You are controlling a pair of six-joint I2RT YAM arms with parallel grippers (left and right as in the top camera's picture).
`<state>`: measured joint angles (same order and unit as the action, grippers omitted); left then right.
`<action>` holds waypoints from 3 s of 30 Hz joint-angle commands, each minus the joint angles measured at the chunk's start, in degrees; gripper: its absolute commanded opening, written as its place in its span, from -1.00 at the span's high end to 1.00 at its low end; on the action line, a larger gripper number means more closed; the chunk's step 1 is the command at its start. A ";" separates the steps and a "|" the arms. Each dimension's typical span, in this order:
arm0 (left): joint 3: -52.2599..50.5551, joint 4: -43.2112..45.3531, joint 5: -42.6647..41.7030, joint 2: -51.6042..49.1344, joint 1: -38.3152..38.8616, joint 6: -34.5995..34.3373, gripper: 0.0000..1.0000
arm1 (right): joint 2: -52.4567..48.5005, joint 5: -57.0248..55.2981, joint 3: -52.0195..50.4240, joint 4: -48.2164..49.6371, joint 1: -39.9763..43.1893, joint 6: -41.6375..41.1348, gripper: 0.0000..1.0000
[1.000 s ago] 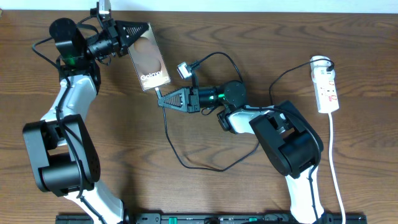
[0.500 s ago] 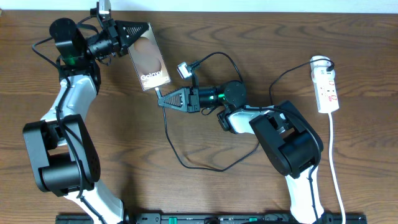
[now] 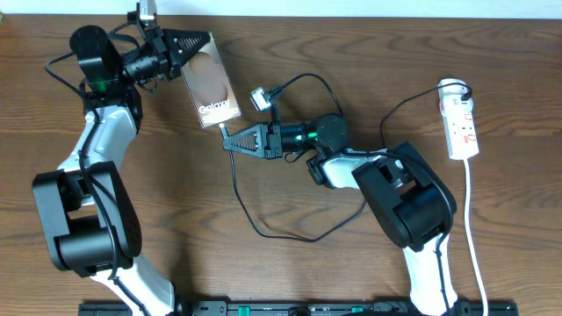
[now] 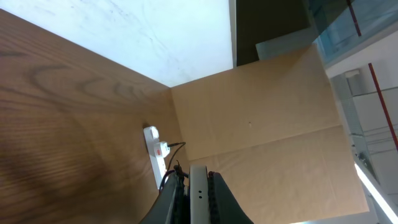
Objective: Plug charger to phone and switch on socket
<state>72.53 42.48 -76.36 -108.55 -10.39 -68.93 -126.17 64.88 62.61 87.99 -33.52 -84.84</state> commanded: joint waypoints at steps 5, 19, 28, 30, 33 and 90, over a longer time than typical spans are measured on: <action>0.83 0.52 -4.46 0.87 0.46 1.42 0.85 | -0.15 -3.48 0.22 2.29 1.27 -0.46 0.98; 0.83 0.55 -4.11 0.87 0.37 1.42 0.85 | -0.15 -3.21 0.22 2.29 1.29 -0.44 0.99; 0.83 0.52 -3.61 0.87 -1.25 0.92 0.85 | -0.15 -3.04 0.22 2.29 1.55 -0.44 0.98; 0.83 0.52 -3.61 0.87 -1.44 0.92 0.86 | -0.15 -3.06 0.22 2.29 1.70 -0.44 0.98; 0.83 0.52 -3.61 0.87 -1.42 0.92 0.86 | -0.15 -3.28 0.22 2.29 1.70 -0.42 0.98; 0.83 0.55 -9.77 0.87 0.20 4.46 0.86 | -0.15 -11.02 0.24 2.32 1.29 -1.18 0.98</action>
<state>72.53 42.74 -78.28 -108.55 -10.98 -65.52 -126.17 62.76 62.15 88.01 -33.19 -86.50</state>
